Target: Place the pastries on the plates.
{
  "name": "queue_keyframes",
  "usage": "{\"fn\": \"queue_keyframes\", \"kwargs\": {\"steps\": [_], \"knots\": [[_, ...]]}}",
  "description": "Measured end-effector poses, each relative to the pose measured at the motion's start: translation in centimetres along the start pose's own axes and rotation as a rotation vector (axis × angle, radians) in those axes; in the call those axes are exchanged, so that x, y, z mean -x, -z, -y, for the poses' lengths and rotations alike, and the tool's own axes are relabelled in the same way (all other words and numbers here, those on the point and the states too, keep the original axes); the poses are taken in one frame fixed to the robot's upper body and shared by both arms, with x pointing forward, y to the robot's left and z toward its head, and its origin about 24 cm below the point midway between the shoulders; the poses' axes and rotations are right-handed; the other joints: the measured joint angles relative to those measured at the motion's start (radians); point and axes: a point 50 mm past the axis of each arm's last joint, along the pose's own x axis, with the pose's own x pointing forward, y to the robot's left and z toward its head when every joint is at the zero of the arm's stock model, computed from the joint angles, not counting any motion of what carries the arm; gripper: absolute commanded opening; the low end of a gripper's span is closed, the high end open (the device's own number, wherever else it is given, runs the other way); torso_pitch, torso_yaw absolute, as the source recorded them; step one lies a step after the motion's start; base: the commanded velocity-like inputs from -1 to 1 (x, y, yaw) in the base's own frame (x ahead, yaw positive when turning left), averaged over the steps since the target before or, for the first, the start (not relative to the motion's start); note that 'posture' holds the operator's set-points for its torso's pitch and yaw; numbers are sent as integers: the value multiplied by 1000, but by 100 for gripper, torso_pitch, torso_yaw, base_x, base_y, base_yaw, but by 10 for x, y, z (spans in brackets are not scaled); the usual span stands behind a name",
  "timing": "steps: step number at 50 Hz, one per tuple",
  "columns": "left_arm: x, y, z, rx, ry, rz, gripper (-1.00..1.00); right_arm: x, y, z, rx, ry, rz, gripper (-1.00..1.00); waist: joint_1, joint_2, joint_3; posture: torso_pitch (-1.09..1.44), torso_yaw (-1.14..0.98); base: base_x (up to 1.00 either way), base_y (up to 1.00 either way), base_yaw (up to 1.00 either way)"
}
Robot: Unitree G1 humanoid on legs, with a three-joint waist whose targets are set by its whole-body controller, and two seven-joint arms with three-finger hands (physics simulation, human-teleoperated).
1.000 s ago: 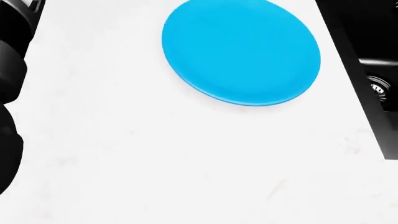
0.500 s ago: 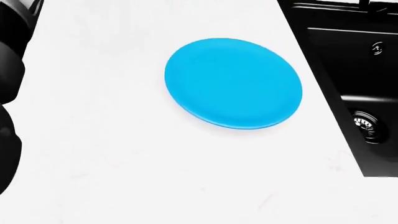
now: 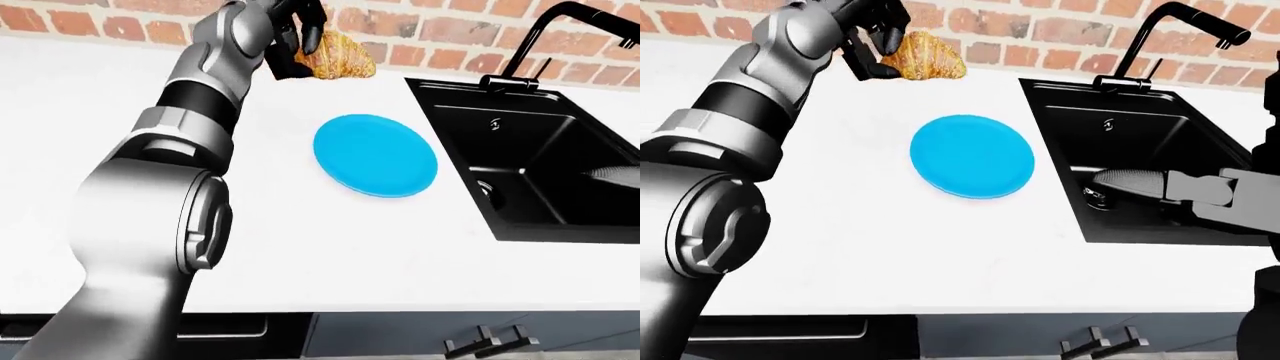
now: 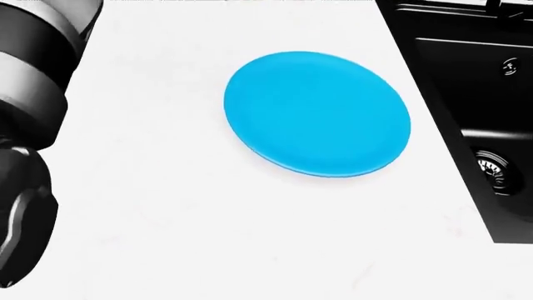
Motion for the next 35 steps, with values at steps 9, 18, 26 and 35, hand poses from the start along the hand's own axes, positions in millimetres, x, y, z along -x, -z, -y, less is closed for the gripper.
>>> {"fn": "queue_keyframes", "kwargs": {"steps": [9,18,26,35], "knots": [[-1,-7,5,-58,64,38,-100,1,0,2,-3,5,-3,100,1,2,-3,0,0,0,0,0],[-1,-7,15,-77,138,53,-100,0,2,0,-7,-2,-4,100,0,4,-1,0,0,0,0,0],[-1,-12,20,-85,177,77,-100,-1,2,-3,-8,-6,-1,100,2,1,0,0,0,0,0,0],[-3,-21,33,-78,215,122,-100,-1,4,-2,-6,-2,-8,100,4,-1,-2,0,0,0,0,0]]}}
